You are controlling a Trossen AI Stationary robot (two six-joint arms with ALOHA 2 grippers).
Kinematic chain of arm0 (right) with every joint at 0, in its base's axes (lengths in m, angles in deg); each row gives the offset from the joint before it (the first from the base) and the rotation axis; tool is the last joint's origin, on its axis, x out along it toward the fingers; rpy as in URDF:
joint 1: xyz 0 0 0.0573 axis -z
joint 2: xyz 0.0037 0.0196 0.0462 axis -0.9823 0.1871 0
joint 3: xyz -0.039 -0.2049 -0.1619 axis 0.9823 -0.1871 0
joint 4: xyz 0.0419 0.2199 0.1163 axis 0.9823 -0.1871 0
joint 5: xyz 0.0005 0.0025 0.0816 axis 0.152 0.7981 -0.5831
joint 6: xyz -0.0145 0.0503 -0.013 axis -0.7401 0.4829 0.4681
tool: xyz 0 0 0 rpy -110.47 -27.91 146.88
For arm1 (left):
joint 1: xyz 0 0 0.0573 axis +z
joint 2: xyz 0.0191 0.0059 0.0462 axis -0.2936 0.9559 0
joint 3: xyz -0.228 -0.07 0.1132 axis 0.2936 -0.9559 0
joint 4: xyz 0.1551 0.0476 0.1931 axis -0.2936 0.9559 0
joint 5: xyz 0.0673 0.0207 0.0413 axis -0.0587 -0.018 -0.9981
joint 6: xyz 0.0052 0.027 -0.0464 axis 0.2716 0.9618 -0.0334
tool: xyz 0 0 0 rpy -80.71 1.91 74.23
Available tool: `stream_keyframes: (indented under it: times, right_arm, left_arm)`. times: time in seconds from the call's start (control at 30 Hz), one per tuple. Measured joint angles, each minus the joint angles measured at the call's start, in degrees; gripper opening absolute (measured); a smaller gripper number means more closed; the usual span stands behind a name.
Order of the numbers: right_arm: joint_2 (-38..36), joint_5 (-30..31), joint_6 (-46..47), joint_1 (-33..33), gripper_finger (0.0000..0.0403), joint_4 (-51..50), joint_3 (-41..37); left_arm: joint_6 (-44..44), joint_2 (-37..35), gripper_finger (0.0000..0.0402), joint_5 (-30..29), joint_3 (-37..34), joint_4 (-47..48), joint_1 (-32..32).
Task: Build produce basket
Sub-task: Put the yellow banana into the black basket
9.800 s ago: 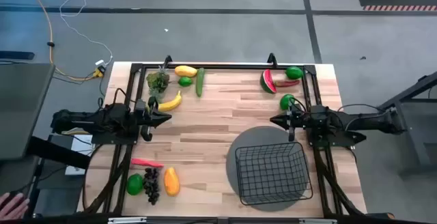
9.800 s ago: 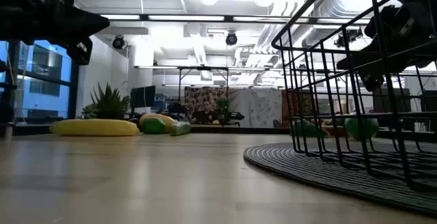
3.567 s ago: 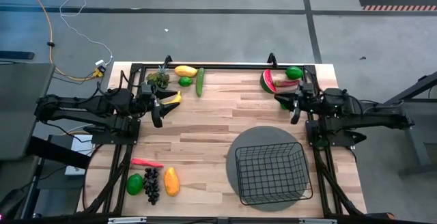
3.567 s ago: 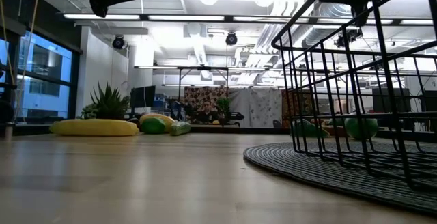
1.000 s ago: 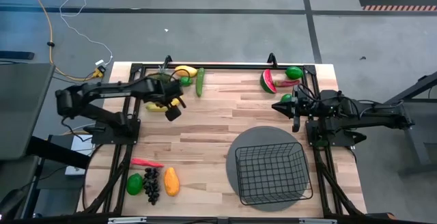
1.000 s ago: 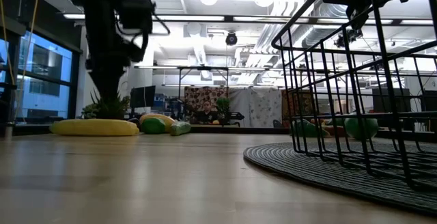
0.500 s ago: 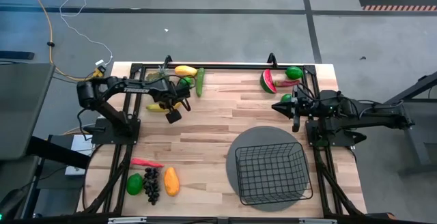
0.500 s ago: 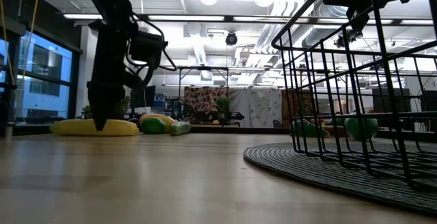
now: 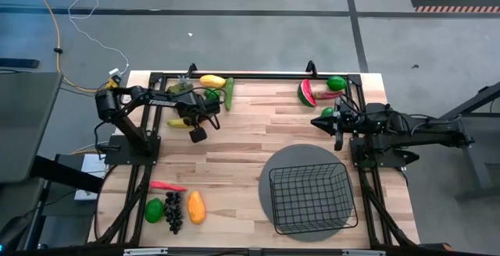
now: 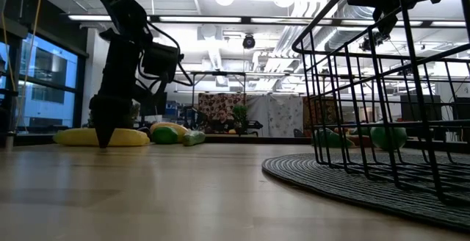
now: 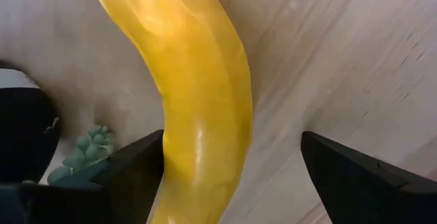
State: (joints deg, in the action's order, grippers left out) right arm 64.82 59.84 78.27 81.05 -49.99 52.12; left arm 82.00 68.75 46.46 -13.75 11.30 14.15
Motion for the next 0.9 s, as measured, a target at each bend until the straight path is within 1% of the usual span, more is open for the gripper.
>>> stream_keyframes:
  times: [0.1,0.23,0.67,0.77,0.9]
  right_arm:
    - [0.0,0.0,0.0,0.0,0.0,-0.3,0.0]
    - [0.0,0.0,0.0,0.0,0.0,-0.8,0.0]
    - [0.0,0.0,-0.1,0.0,0.0,-0.8,0.0]
    - [0.0,0.0,-0.1,0.0,0.0,-0.8,0.0]
    - [0.0,0.0,-0.5,0.0,0.0,-0.8,0.0]
  left_arm:
    - [-0.1,0.0,0.0304,0.3,0.0,0.0,0.0]
    - [-0.1,0.1,0.027,1.5,0.0,-0.1,0.0]
    - [-1.1,0.2,0.0134,2.2,-0.1,0.1,-0.1]
    - [-1.1,0.1,0.0119,2.0,-0.1,0.2,-0.1]
    - [-0.7,-0.1,0.0127,1.2,-0.2,0.1,0.0]
